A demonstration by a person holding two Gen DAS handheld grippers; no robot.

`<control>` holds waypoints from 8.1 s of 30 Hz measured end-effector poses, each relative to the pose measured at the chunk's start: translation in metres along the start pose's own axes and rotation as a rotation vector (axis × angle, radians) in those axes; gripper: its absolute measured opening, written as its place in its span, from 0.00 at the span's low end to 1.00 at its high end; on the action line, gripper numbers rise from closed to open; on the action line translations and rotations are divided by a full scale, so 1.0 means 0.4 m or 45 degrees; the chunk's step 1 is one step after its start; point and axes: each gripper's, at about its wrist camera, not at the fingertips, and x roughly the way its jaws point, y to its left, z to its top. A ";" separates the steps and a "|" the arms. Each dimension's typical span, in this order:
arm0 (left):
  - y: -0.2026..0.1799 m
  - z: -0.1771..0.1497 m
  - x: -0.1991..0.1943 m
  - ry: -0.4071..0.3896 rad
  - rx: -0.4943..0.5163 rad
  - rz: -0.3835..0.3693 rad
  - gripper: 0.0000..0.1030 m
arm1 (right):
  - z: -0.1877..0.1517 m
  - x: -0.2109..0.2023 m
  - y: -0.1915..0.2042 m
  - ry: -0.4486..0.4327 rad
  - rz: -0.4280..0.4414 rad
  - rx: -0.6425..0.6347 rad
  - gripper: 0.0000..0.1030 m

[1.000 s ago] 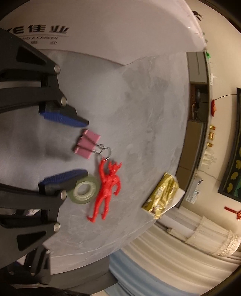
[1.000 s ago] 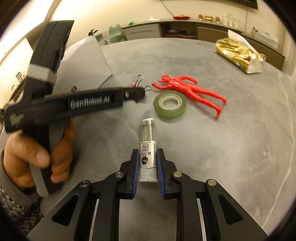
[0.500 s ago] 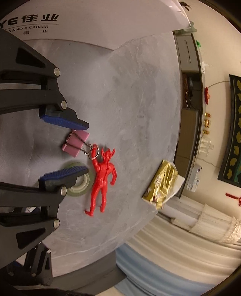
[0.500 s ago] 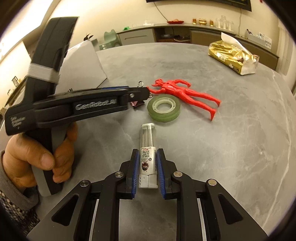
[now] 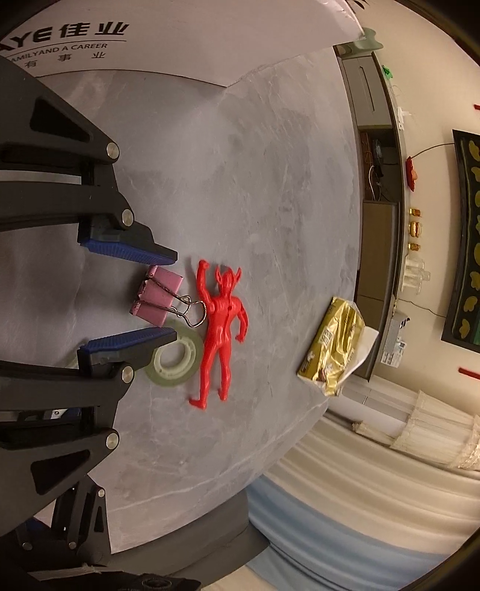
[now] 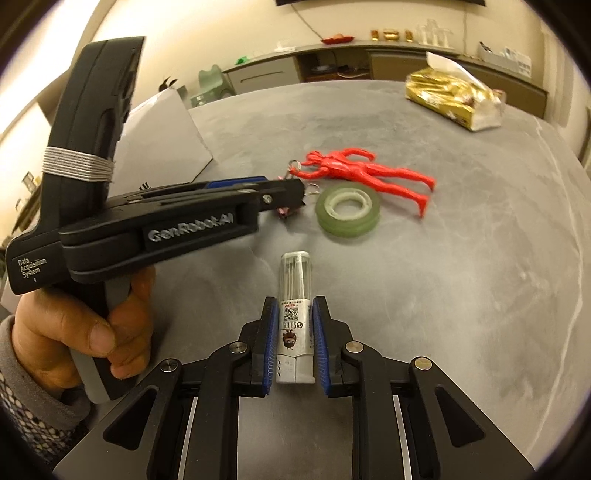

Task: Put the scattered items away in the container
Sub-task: 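Lift the white tube and binder clips and carry them over the white box, then lower the tube and binder clips into the box and open both tools, then withdraw both open tools from the box toward the red figure and tape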

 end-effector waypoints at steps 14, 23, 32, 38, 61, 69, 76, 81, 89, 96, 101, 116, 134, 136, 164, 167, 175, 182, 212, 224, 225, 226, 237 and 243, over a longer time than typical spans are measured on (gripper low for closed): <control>-0.043 -0.034 -0.081 -0.026 0.003 -0.035 0.35 | -0.047 -0.086 0.014 -0.020 -0.025 0.051 0.19; -0.085 -0.079 -0.204 -0.095 -0.031 -0.100 0.35 | -0.078 -0.162 0.054 -0.037 -0.051 0.030 0.19; -0.128 -0.139 -0.326 -0.135 -0.037 -0.154 0.35 | -0.097 -0.236 0.108 -0.072 -0.059 0.007 0.19; -0.127 -0.167 -0.410 -0.171 -0.054 -0.158 0.35 | -0.109 -0.283 0.151 -0.097 -0.048 -0.016 0.19; -0.112 -0.242 -0.664 -0.327 -0.060 -0.127 0.35 | -0.142 -0.414 0.320 -0.189 0.005 -0.143 0.19; -0.099 -0.246 -0.720 -0.379 -0.072 -0.130 0.35 | -0.140 -0.430 0.363 -0.203 0.015 -0.184 0.19; -0.076 -0.252 -0.767 -0.422 -0.094 -0.128 0.35 | -0.126 -0.438 0.403 -0.214 0.024 -0.231 0.19; -0.045 -0.256 -0.801 -0.454 -0.120 -0.120 0.35 | -0.110 -0.443 0.429 -0.224 0.031 -0.259 0.19; 0.015 -0.258 -0.843 -0.496 -0.178 -0.091 0.35 | -0.079 -0.436 0.471 -0.226 0.050 -0.309 0.19; 0.067 -0.254 -0.866 -0.525 -0.221 -0.057 0.35 | -0.043 -0.418 0.511 -0.224 0.072 -0.363 0.19; 0.108 -0.251 -0.878 -0.542 -0.254 -0.037 0.35 | -0.011 -0.402 0.538 -0.221 0.087 -0.400 0.19; 0.222 -0.219 -0.850 -0.512 -0.346 0.059 0.35 | 0.093 -0.318 0.609 -0.189 0.112 -0.513 0.19; 0.266 -0.157 -0.683 -0.288 -0.423 0.099 0.35 | 0.286 -0.122 0.680 -0.086 0.177 -0.611 0.19; 0.267 -0.151 -0.671 -0.279 -0.423 0.102 0.35 | 0.304 -0.091 0.683 -0.066 0.182 -0.614 0.19; 0.356 -0.156 -0.569 -0.225 -0.556 0.050 0.37 | 0.448 0.189 0.573 0.075 0.111 -0.536 0.31; 0.365 -0.164 -0.569 -0.221 -0.567 0.052 0.37 | 0.442 0.184 0.564 0.081 0.127 -0.512 0.31; 0.346 -0.165 -0.580 -0.220 -0.542 0.038 0.37 | 0.419 0.153 0.565 0.081 0.157 -0.483 0.31; 0.337 -0.185 -0.619 -0.227 -0.530 0.039 0.37 | 0.381 0.104 0.562 0.084 0.191 -0.445 0.31; 0.117 -0.250 -0.801 -0.260 -0.391 0.029 0.37 | 0.104 -0.208 0.525 0.018 0.338 -0.260 0.31; 0.039 -0.288 -0.812 -0.214 -0.337 0.065 0.37 | 0.005 -0.303 0.461 -0.031 0.356 -0.177 0.31; 0.032 -0.289 -0.813 -0.212 -0.334 0.067 0.37 | -0.003 -0.310 0.454 -0.034 0.357 -0.166 0.31; 0.027 -0.290 -0.813 -0.210 -0.329 0.067 0.37 | -0.012 -0.316 0.446 -0.038 0.358 -0.156 0.31; -0.044 -0.291 -0.795 -0.179 -0.263 0.053 0.37 | -0.098 -0.363 0.338 -0.070 0.362 -0.003 0.31; -0.092 -0.281 -0.754 -0.144 -0.226 0.022 0.37 | -0.129 -0.375 0.269 -0.090 0.334 0.073 0.31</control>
